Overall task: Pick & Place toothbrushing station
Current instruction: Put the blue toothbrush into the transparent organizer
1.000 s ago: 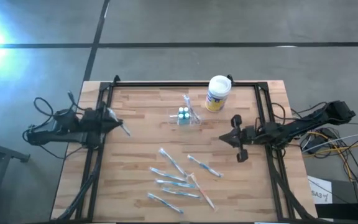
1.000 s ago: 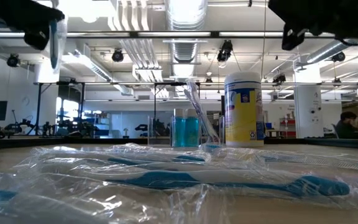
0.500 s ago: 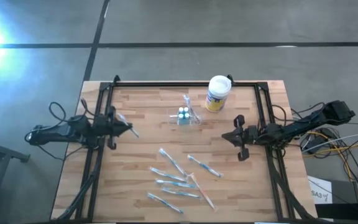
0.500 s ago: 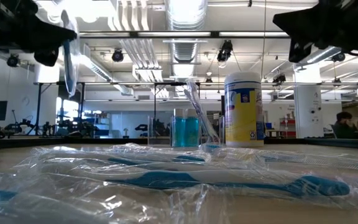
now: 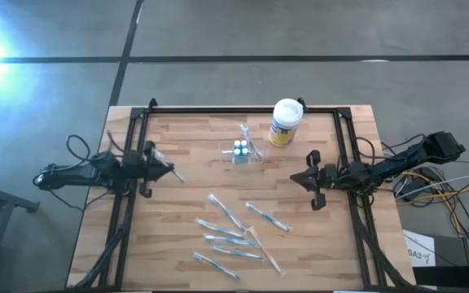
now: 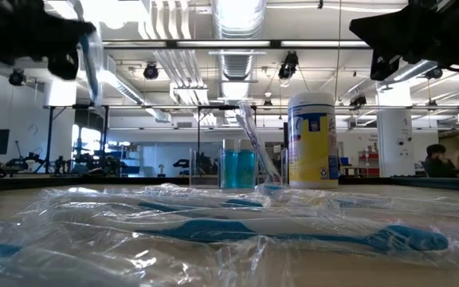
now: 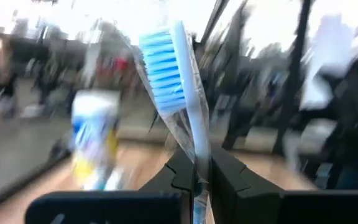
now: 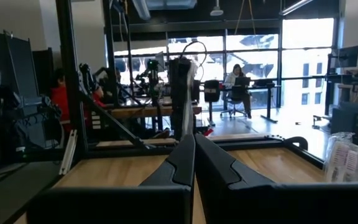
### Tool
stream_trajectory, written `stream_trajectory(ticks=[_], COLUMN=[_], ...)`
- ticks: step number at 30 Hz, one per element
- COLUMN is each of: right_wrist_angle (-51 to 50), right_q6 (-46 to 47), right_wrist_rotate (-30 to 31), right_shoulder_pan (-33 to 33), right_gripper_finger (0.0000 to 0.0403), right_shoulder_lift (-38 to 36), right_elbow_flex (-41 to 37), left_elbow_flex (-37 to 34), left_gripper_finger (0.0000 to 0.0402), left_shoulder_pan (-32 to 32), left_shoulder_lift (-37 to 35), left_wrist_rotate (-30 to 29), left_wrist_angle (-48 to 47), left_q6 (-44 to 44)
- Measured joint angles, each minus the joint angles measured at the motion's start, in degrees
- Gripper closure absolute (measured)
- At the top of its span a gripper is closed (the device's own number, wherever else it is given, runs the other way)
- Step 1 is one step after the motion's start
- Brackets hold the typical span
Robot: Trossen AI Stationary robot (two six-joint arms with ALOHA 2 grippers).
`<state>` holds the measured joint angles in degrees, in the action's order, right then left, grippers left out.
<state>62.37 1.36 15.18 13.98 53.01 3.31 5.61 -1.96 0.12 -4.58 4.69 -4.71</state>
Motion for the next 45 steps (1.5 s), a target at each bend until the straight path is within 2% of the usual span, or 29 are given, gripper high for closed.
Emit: stream_trajectory(ticks=[3, 9, 15, 22, 27, 29, 36, 39, 45], right_wrist_angle=[0.0, 0.0, 0.0, -0.1, -0.1, -0.3, -0.5, -0.5, -0.5], right_q6=[-0.8, -1.6, -2.6, -4.1, -4.5, -4.6, -5.0, -5.0, -5.0], right_wrist_rotate=[0.0, 0.0, 0.0, 0.3, 1.5, 1.5, 1.5, 1.5, 1.8], right_shoulder_pan=[0.0, 0.0, 0.0, 0.0, 0.0, 0.0, 0.0, 0.0, 0.0], right_gripper_finger=[0.0394, 0.0394, 0.0394, 0.0394, 0.0394, 0.0394, 0.0394, 0.0394, 0.0394], right_shoulder_lift=[0.0, 0.0, 0.7, 1.9, 1.9, 1.9, 1.9, 1.8, 1.8], right_elbow_flex=[0.0, 0.0, 0.4, 1.4, 1.8, 1.8, 1.8, 1.8, 1.8], left_elbow_flex=[1.6, 9.9, 19.2, 29.1, 31.3, 31.1, 30.7, 30.5, 30.0], left_gripper_finger=[0.0379, 0.0379, 0.0378, 0.0378, 0.0378, 0.0378, 0.0378, 0.0378, 0.0378], left_shoulder_pan=[0.0, 0.1, 0.2, 3.1, 7.7, 10.6, 22.0, 23.9, 24.3], left_shoulder_lift=[0.0, 5.1, 17.8, 35.5, 44.7, 47.5, 56.9, 61.3, 69.2], left_wrist_rotate=[1.5, -2.9, -3.6, -4.4, -4.3, -2.9, 9.9, 12.9, 14.1], left_wrist_angle=[6.5, 6.8, 6.0, 9.2, 16.1, 18.0, 20.5, 21.3, 27.2], left_q6=[1.7, 7.1, 12.2, 14.9, 15.3, 15.1, 9.0, 9.2, 13.0])
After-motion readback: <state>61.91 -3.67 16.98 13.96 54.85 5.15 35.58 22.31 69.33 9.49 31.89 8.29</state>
